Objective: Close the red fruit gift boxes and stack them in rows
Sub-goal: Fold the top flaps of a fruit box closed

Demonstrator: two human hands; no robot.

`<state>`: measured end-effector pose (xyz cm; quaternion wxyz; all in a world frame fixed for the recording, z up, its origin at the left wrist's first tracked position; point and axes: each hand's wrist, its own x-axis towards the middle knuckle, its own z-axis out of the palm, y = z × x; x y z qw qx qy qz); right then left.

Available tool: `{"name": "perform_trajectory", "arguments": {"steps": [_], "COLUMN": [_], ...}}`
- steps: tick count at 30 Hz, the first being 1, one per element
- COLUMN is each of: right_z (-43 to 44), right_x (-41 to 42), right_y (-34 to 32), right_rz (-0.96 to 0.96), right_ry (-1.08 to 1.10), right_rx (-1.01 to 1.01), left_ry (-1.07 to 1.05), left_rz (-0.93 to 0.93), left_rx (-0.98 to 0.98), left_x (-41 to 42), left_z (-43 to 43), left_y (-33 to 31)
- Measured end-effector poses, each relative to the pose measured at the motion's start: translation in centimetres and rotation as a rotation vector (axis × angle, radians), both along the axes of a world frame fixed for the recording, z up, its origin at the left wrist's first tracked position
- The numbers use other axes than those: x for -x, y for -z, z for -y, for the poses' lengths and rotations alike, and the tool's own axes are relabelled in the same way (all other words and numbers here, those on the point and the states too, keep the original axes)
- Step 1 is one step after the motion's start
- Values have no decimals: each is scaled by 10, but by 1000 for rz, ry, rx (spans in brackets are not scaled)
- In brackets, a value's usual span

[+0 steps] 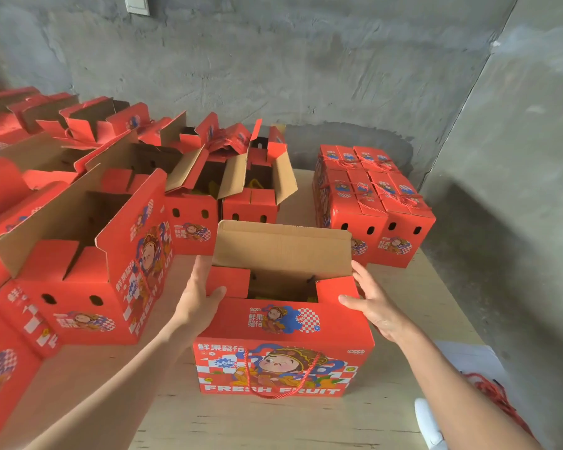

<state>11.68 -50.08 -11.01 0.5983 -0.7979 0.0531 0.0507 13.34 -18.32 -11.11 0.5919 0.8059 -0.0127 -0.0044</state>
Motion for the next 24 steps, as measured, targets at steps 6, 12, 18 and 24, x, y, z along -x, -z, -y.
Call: {"name": "perform_trajectory", "arguments": {"steps": [6, 12, 18, 24], "right_z": [3, 20, 20, 18], "right_x": [2, 11, -5, -7], "right_y": [3, -9, -23, -23], "right_rz": [73, -24, 86, 127], "right_ry": [-7, -232, -367, -413], "right_rx": [-56, 126, 595, 899], "left_ry": [-101, 4, -49, 206], "left_rz": [254, 376, 319, 89], "left_rx": [-195, -572, -558, -838], "left_x": [6, 13, 5, -28], "left_z": [3, 4, 5, -6], "left_y": [2, 3, 6, -11]}}
